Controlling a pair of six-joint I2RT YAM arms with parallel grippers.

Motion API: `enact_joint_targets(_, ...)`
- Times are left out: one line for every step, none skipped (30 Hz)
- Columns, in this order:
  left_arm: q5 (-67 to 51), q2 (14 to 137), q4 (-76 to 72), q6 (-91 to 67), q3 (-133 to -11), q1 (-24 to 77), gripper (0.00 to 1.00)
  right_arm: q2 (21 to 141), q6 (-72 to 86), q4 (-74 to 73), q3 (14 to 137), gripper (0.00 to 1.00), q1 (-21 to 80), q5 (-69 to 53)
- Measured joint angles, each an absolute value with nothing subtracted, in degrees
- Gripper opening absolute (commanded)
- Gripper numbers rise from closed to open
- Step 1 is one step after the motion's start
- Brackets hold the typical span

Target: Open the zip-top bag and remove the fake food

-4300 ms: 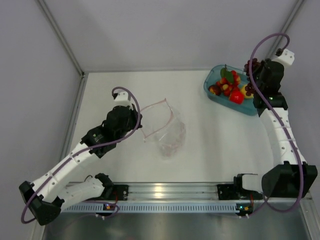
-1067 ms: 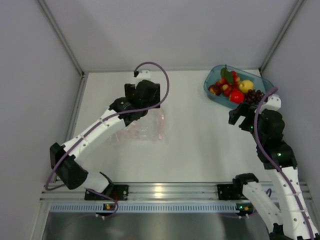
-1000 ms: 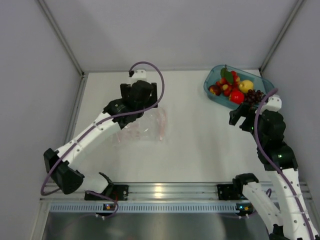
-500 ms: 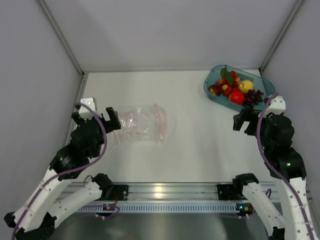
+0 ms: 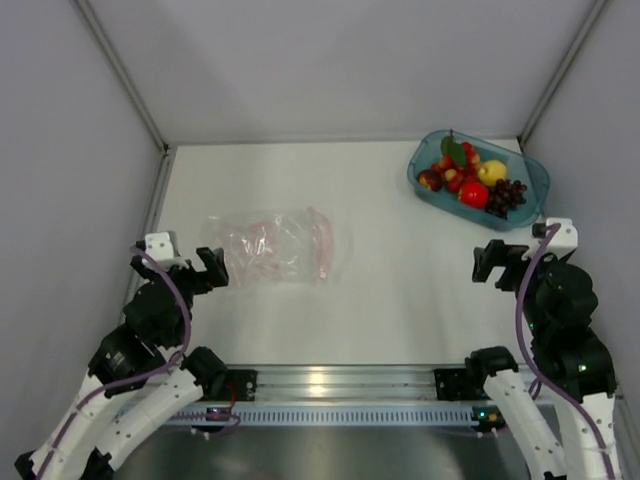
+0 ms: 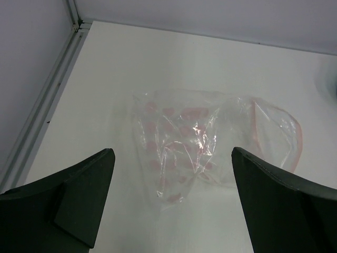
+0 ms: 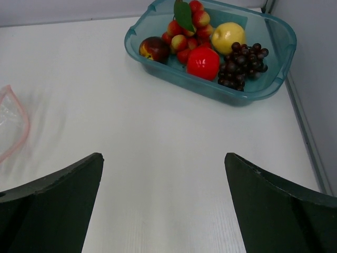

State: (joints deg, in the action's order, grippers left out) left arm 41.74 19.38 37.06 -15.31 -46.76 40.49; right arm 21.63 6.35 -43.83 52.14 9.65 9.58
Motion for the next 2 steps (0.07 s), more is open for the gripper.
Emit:
enact_joint_targets(41.74,19.97,37.06,-15.49,-46.72,40.49,0.98,21.58,6.13,-43.92,51.96,0.99,10.00,9.72)
enact_joint_targets(41.74,20.71,37.06,-15.70,-46.61,40.47,0.98,21.50,6.07,-43.88,51.79,1.00,10.26,9.89)
